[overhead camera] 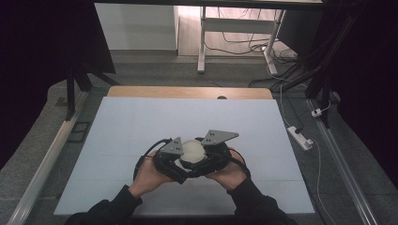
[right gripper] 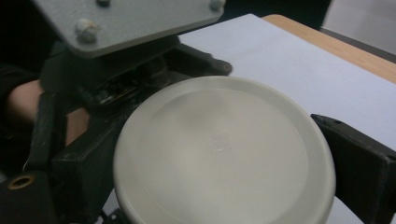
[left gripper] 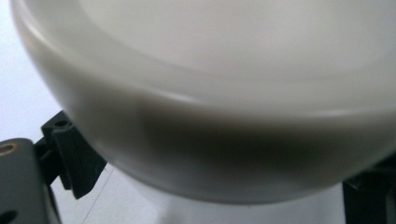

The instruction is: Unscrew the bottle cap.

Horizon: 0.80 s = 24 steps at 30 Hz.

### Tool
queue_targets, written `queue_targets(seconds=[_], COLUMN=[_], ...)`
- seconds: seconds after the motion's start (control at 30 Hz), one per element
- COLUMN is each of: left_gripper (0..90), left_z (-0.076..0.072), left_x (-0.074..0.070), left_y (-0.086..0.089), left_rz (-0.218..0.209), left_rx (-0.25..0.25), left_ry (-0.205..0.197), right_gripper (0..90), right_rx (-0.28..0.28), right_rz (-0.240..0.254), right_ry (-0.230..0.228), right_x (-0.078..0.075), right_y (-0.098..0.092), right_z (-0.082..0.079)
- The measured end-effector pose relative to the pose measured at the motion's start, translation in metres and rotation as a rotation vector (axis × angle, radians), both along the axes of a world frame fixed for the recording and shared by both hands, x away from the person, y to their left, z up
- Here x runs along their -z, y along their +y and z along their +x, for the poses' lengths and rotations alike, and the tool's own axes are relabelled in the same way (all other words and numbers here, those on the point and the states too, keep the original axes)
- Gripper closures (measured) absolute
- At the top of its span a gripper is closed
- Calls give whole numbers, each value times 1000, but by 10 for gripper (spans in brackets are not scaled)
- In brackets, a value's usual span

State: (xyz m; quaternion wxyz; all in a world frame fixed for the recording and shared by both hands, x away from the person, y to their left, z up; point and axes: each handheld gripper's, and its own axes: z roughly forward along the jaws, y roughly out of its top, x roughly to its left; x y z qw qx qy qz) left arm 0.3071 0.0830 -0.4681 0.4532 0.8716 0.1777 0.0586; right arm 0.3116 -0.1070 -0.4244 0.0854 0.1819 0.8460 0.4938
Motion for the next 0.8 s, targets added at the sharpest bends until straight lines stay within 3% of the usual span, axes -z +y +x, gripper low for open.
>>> queue_targets(seconds=[0.03,0.07,0.1,0.2,0.23,0.27,0.37,0.4,0.43,0.47,0.63,0.7,0.8], left_gripper=[79,79,79,79,79,79,79,79,79,79,79,79,79], left_z=[0,1,1,0,0,0,-1,-1,-2,-2,-4,-4,-3], left_x=[0,0,0,-2,-2,-2,-3,-3,-3,-3,-4,-4,-6], left_y=[1,1,1,1,1,1,1,0,0,0,-2,0,2], left_rz=[-4,-9,-12,-8,-4,-6,-8,-8,-7,-7,3,-7,-13], left_rx=[17,35,50,93,110,128,173,187,201,215,217,192,139], left_ry=[4,6,7,5,4,3,7,8,8,7,-10,-11,-20], right_gripper=[77,77,77,77,77,77,77,77,77,77,73,69,0], right_rx=[0,-54,-54,-138,-189,-189,-268,-319,-319,-368,-395,-360,-283], right_rz=[0,6,6,13,18,18,22,22,22,31,39,47,53], right_ry=[0,9,9,19,26,26,40,47,47,53,45,58,29], right_x=[0,0,0,-1,-2,-2,-2,-3,-3,-2,-1,-1,-5], right_y=[0,-3,-3,-7,-9,-9,-13,-14,-14,-15,-17,-16,-15], right_z=[0,2,2,6,8,8,11,13,13,14,14,13,10])
